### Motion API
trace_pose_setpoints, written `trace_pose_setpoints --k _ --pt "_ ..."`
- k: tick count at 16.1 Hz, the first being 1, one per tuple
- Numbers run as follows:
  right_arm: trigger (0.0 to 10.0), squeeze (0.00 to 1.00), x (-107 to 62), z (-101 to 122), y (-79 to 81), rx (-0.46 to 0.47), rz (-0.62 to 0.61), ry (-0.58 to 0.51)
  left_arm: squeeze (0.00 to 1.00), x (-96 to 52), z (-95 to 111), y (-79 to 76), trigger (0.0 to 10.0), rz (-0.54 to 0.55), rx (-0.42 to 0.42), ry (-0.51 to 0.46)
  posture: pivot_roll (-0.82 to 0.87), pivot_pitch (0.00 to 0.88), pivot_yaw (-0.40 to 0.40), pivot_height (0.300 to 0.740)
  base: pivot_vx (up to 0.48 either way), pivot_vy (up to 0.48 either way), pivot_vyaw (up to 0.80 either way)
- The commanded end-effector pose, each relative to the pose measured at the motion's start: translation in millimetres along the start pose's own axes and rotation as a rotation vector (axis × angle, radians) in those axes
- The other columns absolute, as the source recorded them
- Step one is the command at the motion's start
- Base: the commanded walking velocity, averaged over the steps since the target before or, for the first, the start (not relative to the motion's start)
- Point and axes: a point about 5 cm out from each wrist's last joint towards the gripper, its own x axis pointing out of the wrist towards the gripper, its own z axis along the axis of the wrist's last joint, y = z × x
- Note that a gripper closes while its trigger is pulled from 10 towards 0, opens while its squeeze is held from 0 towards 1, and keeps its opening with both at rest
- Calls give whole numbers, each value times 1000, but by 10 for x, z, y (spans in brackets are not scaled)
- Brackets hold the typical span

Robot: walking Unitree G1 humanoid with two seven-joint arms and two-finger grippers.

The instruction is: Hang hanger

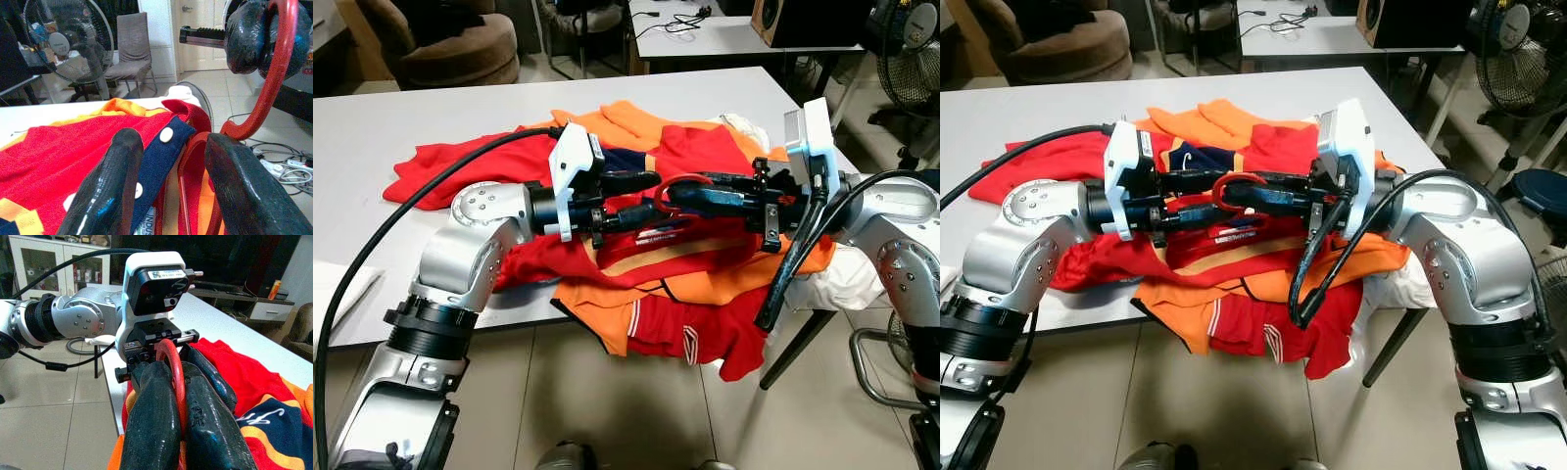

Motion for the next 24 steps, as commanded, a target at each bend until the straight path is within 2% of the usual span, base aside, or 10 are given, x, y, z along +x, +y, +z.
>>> trace_pose_setpoints --k 1,4,5,6,8,9,10,22,23,24 --pt "0 0 32 96 26 -48 24 -12 0 -26 -62 10 10000 -6 -21 36 -178 66 58 740 0 0 0" --pt "0 0 24 95 24 -55 19 -5 0 -172 0 177 10000 64 -33 30 -183 67 59 740 0 0 0" --pt "0 0 22 95 21 -56 16 -5 63 -204 19 169 10000 44 -55 30 -182 67 60 740 0 0 0" --pt "0 0 20 93 19 -58 13 -3 1000 -211 24 138 10000 20 -80 28 -180 67 61 740 0 0 0" --pt "0 0 23 85 10 -64 7 1 1000 -217 20 34 10000 -32 -81 44 -180 70 61 740 0 0 0" --pt "0 0 21 84 5 -67 3 2 812 -223 16 -36 10000 -69 -90 53 -179 69 59 740 0 0 0" --pt "0 0 20 85 3 -67 1 1 0 -215 22 -97 10000 -101 -106 51 -179 69 59 740 0 0 0" --pt "0 0 83 63 10 -76 14 -7 0 167 -118 -252 9608 -13 -114 2 -170 56 57 740 0 0 0" --pt "0 0 87 62 8 -77 15 -8 0 175 -131 -237 2902 0 -115 5 -170 54 57 740 0 0 0" --pt "0 0 89 62 7 -77 15 -8 0 179 -136 -229 2902 7 -112 7 -171 54 56 740 0 0 0"
